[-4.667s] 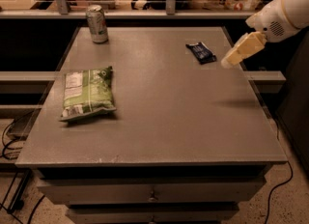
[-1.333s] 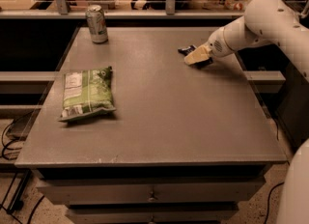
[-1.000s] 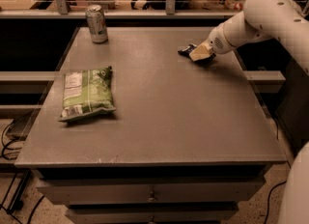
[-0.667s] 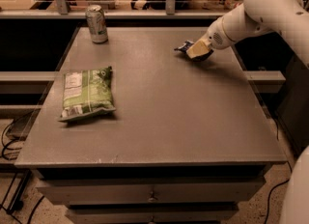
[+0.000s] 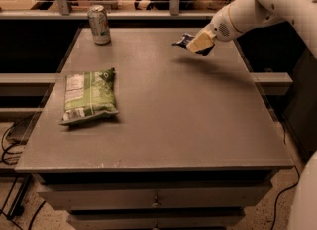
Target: Move rxbar blueberry near green jalapeno chip bag
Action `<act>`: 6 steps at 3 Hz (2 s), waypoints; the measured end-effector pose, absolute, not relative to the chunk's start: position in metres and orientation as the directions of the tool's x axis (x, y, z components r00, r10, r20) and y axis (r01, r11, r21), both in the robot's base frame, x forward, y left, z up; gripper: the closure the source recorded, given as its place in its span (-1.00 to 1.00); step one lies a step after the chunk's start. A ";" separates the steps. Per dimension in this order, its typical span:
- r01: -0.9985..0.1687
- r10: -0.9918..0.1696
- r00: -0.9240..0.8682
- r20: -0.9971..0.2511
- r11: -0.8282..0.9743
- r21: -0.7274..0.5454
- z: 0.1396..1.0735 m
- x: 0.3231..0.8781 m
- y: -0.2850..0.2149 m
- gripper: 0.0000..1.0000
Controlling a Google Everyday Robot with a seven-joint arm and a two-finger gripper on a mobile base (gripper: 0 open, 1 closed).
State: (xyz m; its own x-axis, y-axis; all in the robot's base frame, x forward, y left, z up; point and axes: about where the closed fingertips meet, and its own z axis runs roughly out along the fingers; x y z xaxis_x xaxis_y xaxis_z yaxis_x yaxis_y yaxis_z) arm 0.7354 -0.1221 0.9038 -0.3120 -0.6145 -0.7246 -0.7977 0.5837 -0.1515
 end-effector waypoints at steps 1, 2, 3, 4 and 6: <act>-0.854 -0.678 -0.237 -0.696 0.487 -0.183 0.905 0.720 -0.088 1.00; -0.911 -0.693 -0.154 -0.705 0.376 -0.170 0.899 0.692 -0.043 1.00; -0.954 -0.651 -0.104 -0.752 0.280 -0.110 0.885 0.661 0.006 1.00; -0.977 -0.587 -0.099 -0.803 0.211 -0.034 0.870 0.634 0.052 0.67; -0.984 -0.533 -0.131 -0.836 0.172 0.045 0.854 0.612 0.101 -0.21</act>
Offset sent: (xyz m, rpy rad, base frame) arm -0.0861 0.1404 -0.0110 0.0119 0.0060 0.4116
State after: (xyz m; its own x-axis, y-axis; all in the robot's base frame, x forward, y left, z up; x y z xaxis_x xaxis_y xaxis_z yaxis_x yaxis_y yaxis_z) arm 0.6115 0.1008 0.8537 -0.1314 -0.5330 -0.8359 -0.9841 0.1717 0.0452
